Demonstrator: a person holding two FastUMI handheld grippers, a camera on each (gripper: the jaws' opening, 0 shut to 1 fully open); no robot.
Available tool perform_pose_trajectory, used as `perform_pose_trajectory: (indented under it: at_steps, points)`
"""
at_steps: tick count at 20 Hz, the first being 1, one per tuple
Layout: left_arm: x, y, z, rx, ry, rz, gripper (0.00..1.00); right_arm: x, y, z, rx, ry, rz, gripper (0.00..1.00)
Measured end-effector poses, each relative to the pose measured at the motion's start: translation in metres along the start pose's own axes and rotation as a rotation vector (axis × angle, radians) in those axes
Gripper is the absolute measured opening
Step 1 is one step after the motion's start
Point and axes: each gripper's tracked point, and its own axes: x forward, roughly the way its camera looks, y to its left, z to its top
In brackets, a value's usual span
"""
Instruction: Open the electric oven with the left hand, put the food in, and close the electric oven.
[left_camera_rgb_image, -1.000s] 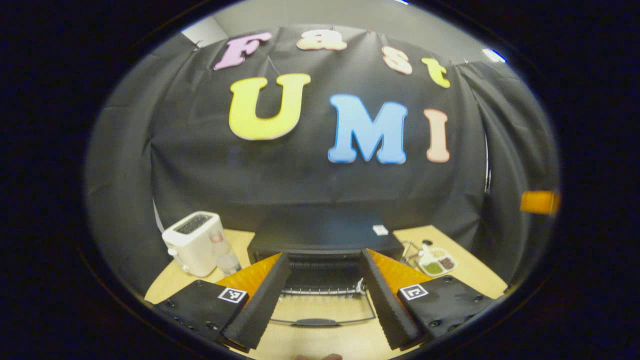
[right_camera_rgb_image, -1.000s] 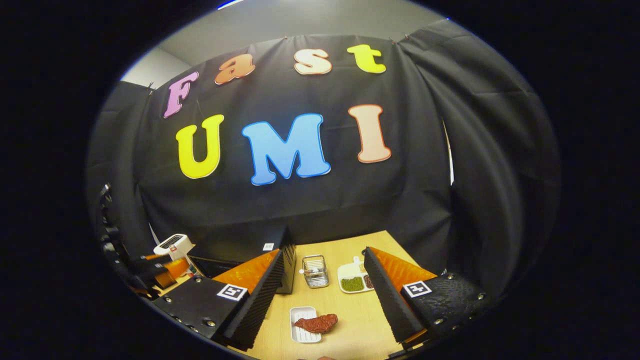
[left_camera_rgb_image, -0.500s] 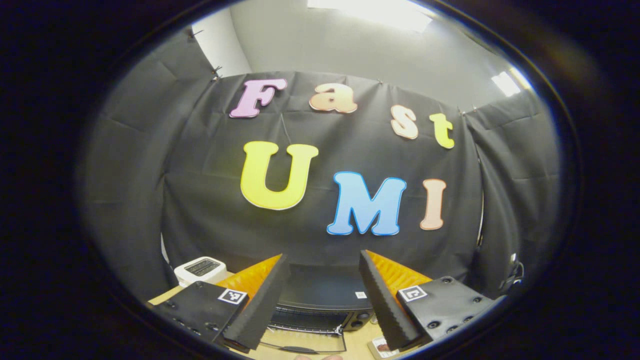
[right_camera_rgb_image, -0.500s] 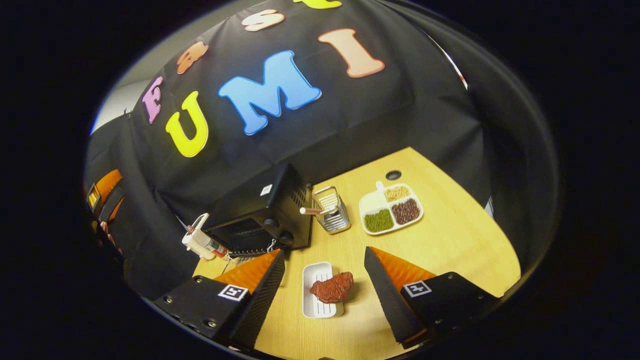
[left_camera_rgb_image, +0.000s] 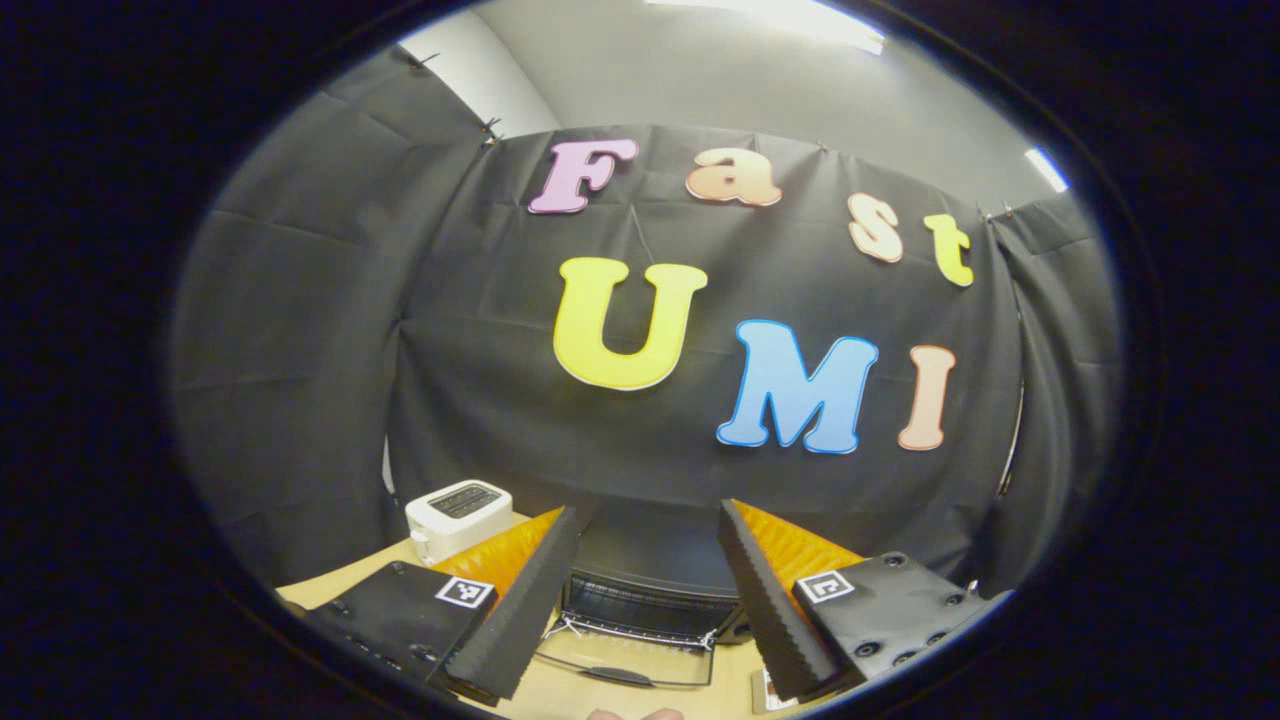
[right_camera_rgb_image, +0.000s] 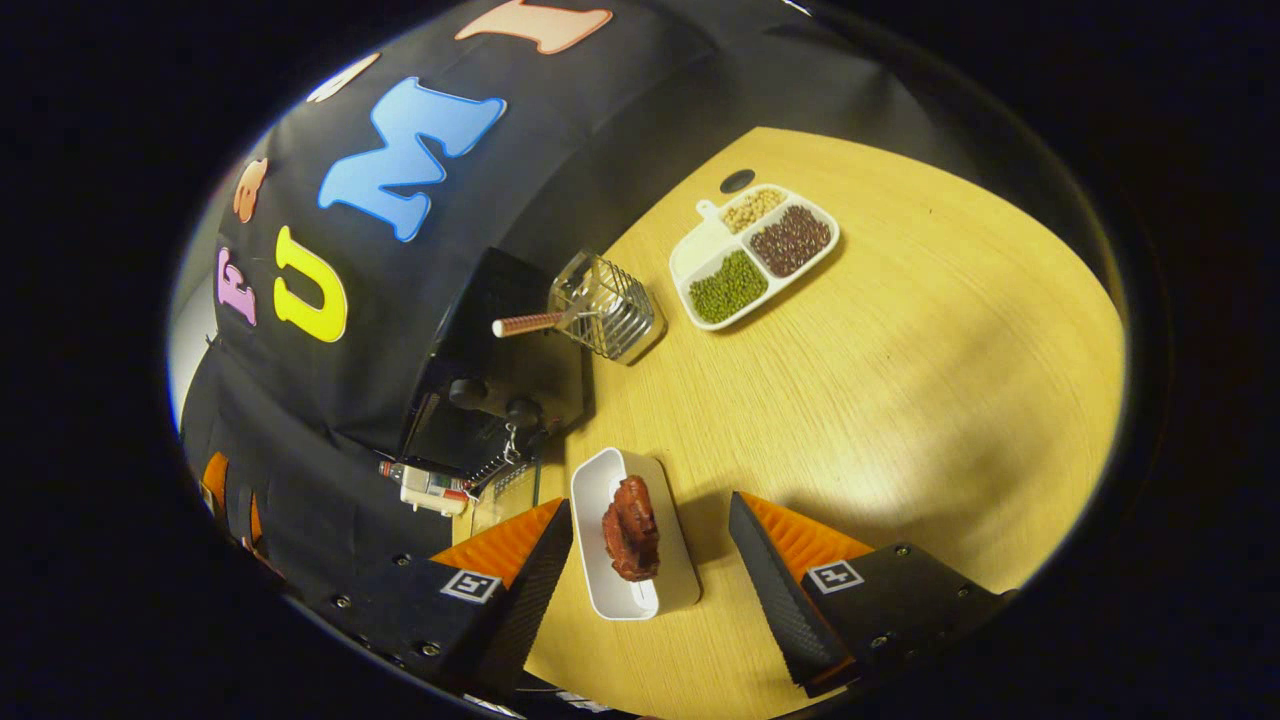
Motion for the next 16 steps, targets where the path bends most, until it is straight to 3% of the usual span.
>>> perform_pose_trajectory:
  at_steps: [1,3,5,7,8,10,12,16]
  points:
    - [-0.002,0.001,-0.003,0.004,0.004,0.018,0.98,0.005,-0.002,-0.002,0.013,0.012,0.016,0.95]
    - [-0.008,0.002,-0.005,0.01,0.01,0.045,0.97,0.014,-0.001,-0.009,0.045,0.049,0.064,0.82]
    - [-0.013,0.001,-0.008,0.022,0.015,0.069,0.98,0.019,0.0,-0.014,0.037,0.072,0.095,0.82]
    - [-0.017,-0.003,-0.01,0.032,0.02,0.075,0.98,0.019,0.002,-0.008,0.049,0.066,0.116,0.49]
    - [-0.02,-0.005,-0.01,0.036,0.021,0.075,0.98,0.019,0.004,-0.011,0.065,0.085,0.127,0.42]
    - [-0.024,-0.007,-0.008,0.049,0.014,0.069,0.98,0.032,0.019,-0.019,0.057,0.083,0.194,0.39]
    - [-0.025,-0.008,-0.005,0.057,0.007,0.058,0.94,0.027,0.017,-0.001,0.081,0.051,0.176,0.09]
    - [-0.019,-0.013,-0.005,0.043,0.008,0.011,0.98,0.013,0.02,0.002,0.066,0.027,0.174,0.1]
